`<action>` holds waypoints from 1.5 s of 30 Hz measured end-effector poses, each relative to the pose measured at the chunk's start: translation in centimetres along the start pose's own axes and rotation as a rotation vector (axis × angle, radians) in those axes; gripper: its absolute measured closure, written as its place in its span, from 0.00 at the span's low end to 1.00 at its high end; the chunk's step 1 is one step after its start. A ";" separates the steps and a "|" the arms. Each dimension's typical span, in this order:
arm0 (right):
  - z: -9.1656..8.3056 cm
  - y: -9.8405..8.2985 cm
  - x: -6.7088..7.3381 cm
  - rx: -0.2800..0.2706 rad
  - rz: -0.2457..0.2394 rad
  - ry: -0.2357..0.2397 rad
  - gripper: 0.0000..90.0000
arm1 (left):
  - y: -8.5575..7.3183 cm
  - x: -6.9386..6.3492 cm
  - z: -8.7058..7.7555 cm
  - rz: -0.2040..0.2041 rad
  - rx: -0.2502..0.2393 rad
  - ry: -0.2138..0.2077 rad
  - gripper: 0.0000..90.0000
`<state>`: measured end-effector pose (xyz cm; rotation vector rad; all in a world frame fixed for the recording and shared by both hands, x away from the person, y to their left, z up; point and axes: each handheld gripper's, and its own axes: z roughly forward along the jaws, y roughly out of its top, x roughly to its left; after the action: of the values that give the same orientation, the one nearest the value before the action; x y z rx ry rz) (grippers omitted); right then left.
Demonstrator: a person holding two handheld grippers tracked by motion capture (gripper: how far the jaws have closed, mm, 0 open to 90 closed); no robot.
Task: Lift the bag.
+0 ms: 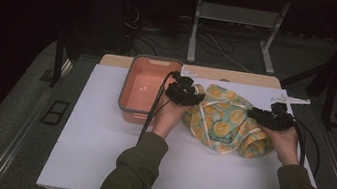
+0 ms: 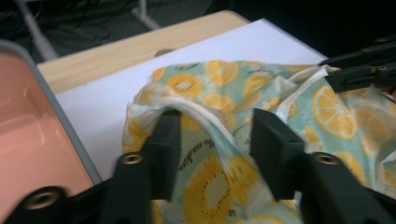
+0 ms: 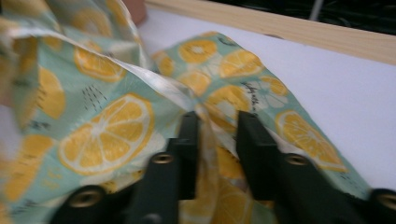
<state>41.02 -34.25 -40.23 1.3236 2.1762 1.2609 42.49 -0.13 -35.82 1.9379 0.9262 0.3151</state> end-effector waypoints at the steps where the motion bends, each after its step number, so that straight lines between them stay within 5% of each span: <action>1: -0.3 0.0 0.0 -0.008 0.008 0.017 0.62 | 0.0 0.0 -0.4 0.009 -0.009 -0.008 0.48; 7: -2.7 0.7 0.9 -0.080 0.003 0.099 0.38 | -0.2 -0.2 -2.9 0.047 -0.042 -0.044 0.30; 13: -5.0 1.2 2.9 -0.110 -0.062 0.122 0.31 | -1.6 -0.6 -6.3 0.103 -0.072 -0.099 0.24; 20: -7.1 -0.1 6.3 -0.108 -0.161 0.196 0.30 | -5.3 -0.5 -10.5 0.141 -0.083 -0.170 0.21; 26: -6.9 -2.5 8.3 -0.090 -0.205 0.246 0.27 | -9.5 0.2 -12.8 0.152 -0.068 -0.173 0.19; 35: -6.1 -6.0 10.0 -0.084 -0.230 0.266 0.22 | -13.6 0.7 -14.6 0.153 -0.043 -0.162 0.14; 45: -5.3 -9.6 10.3 -0.055 -0.202 0.258 0.16 | -15.8 1.4 -14.4 0.143 -0.031 -0.168 0.00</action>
<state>26.79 -30.32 -43.02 0.9351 2.3564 1.4648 27.88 14.54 -41.54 1.9731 0.6716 0.2434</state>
